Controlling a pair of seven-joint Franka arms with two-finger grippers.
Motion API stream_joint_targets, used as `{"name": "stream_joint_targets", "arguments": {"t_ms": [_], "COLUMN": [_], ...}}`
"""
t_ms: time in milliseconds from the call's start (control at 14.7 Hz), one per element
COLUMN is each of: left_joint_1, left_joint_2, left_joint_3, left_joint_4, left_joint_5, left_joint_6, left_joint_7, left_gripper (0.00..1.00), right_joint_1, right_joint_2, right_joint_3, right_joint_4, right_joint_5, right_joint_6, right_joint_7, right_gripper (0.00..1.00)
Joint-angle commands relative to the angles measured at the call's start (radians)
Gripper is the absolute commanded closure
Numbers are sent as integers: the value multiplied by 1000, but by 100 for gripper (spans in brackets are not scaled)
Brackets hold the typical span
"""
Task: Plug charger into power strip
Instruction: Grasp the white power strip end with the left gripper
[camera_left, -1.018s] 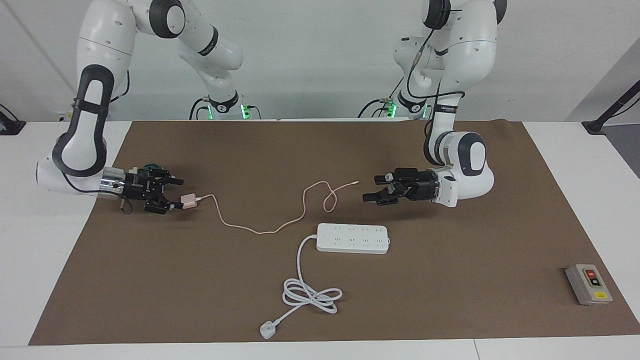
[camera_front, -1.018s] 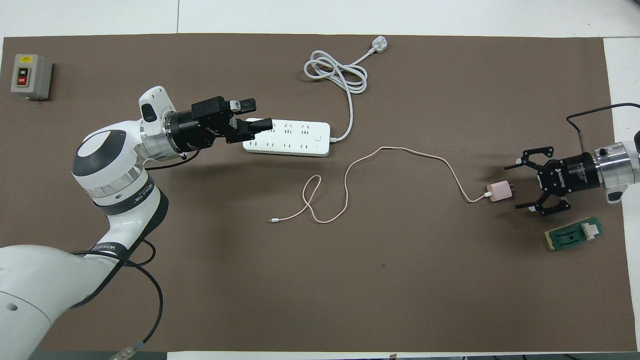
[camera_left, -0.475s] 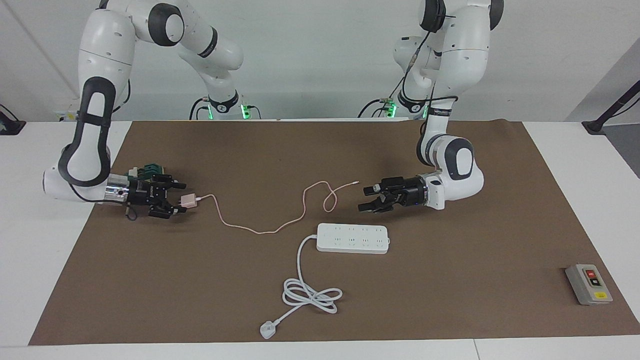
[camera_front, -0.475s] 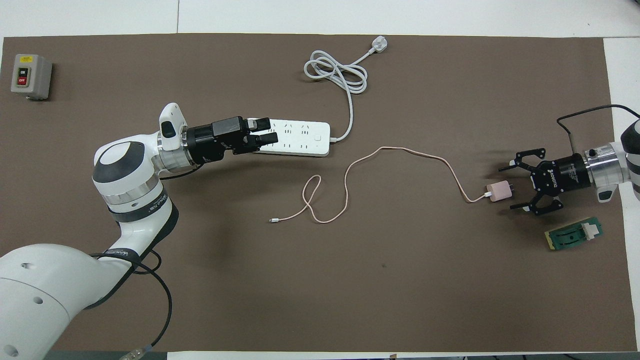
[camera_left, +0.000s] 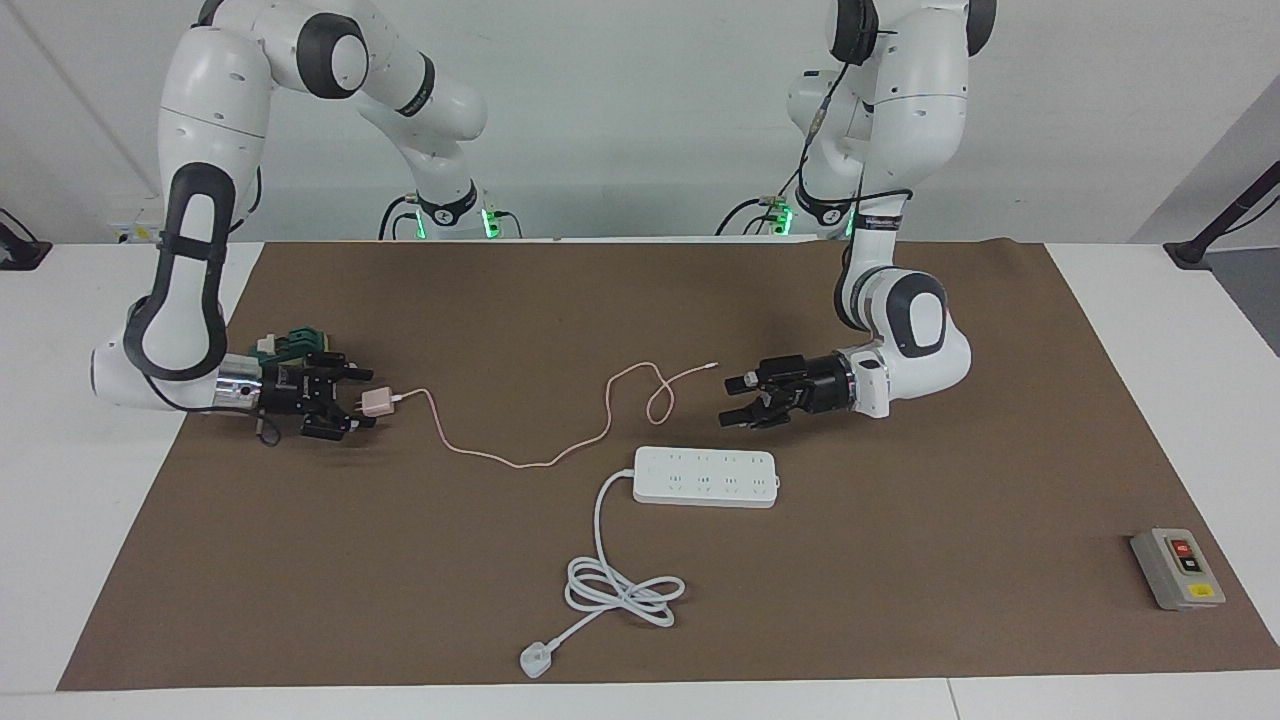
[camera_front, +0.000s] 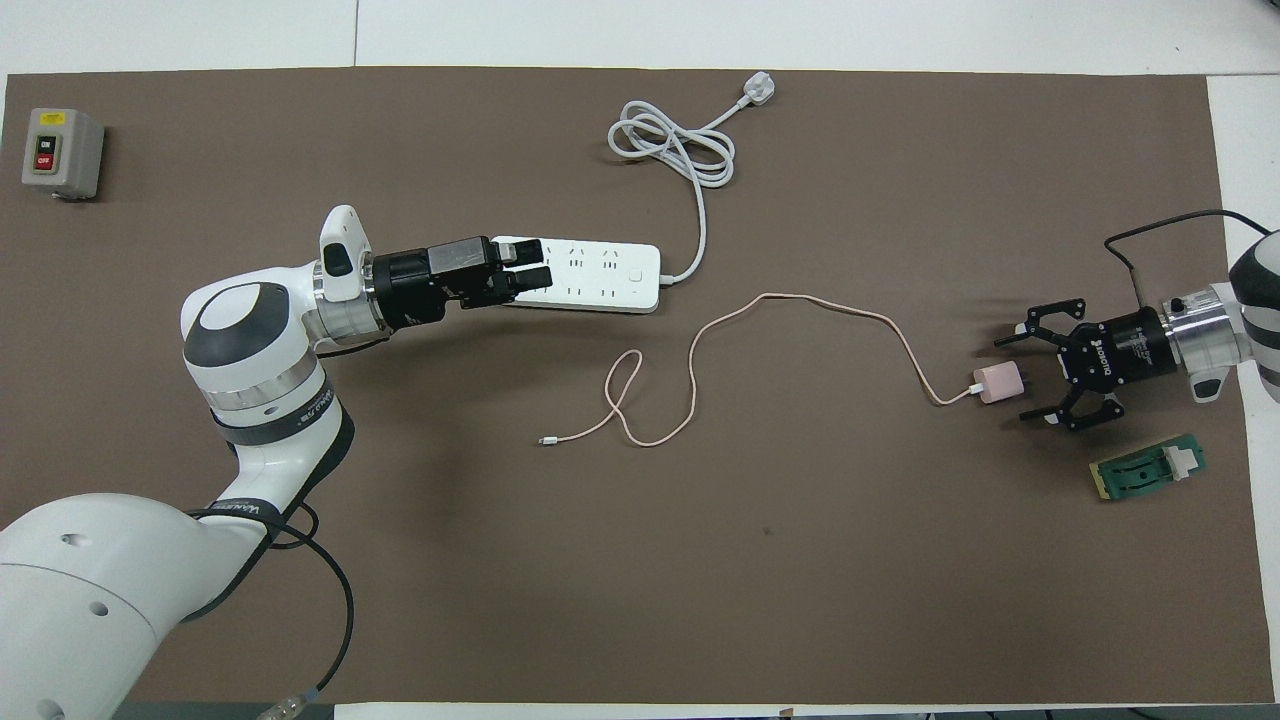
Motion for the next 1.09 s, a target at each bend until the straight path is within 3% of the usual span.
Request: {"name": "stream_joint_targets", "arguments": {"t_ms": [0, 882, 1018], "left_joint_1": [-21, -96, -113], "left_joint_2": [-14, -7, -7], "left_joint_3": [19, 14, 13], "left_joint_4": [-6, 8, 15], "left_joint_5": [16, -7, -9], "left_joint_6": [19, 25, 20], "left_joint_7": [8, 9, 9], "left_gripper": [0, 0, 0], "right_joint_1": [-9, 0, 0], "right_joint_2": [14, 14, 14], "right_joint_3": [7, 9, 9], "right_joint_4": [21, 7, 5], "right_joint_5": [-35, -39, -39], "right_joint_6": [1, 24, 24], "right_joint_7": [-42, -57, -57], "right_gripper": [0, 1, 19]}}
